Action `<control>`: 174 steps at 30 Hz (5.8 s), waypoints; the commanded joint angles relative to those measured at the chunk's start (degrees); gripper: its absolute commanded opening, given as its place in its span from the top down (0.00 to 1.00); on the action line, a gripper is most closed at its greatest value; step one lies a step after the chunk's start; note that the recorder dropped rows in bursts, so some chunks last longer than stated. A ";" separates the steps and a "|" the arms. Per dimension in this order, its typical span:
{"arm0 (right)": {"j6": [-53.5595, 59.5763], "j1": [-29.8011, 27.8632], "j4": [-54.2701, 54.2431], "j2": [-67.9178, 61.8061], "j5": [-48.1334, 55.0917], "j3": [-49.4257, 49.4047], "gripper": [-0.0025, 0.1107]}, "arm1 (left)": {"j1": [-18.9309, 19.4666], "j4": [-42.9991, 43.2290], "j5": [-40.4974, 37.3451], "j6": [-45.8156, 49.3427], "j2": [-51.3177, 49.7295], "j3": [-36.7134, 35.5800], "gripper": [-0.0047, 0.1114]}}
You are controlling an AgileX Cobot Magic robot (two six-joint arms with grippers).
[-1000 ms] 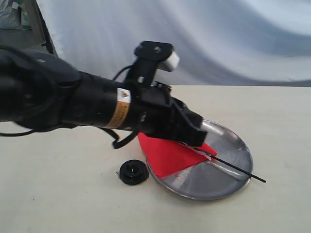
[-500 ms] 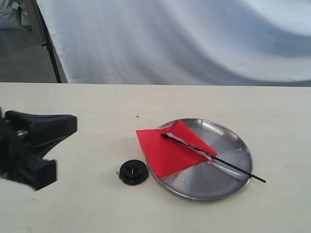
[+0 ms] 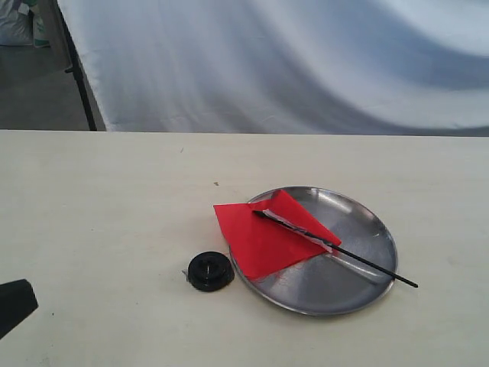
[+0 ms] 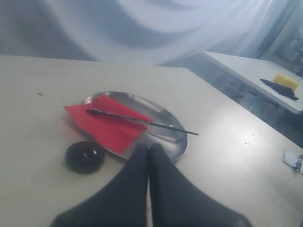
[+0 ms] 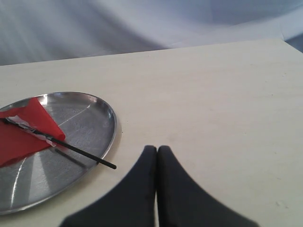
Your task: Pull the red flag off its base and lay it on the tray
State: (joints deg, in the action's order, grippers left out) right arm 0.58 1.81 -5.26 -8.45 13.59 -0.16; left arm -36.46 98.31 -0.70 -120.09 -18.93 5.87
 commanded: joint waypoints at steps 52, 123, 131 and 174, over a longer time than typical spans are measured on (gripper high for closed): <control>0.18 -0.17 -0.26 0.21 -0.48 0.16 0.98 | -0.09 -100.20 3.24 0.35 1.67 -5.87 0.96; 0.18 -0.17 -0.26 0.21 -0.54 0.16 0.98 | 29.72 -80.46 -19.57 97.09 18.93 -5.87 0.96; 0.18 -0.17 -0.26 0.21 -0.54 0.16 0.98 | 29.72 -89.89 -19.34 114.92 18.93 -5.87 0.96; 0.18 -0.17 -0.26 0.21 -0.54 0.16 0.98 | 45.07 -88.01 -19.34 116.16 18.93 -5.87 0.96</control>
State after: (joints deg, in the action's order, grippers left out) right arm 0.58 1.81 -5.26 -8.45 13.59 -0.16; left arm 8.55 9.95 -19.91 -4.05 -0.18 0.22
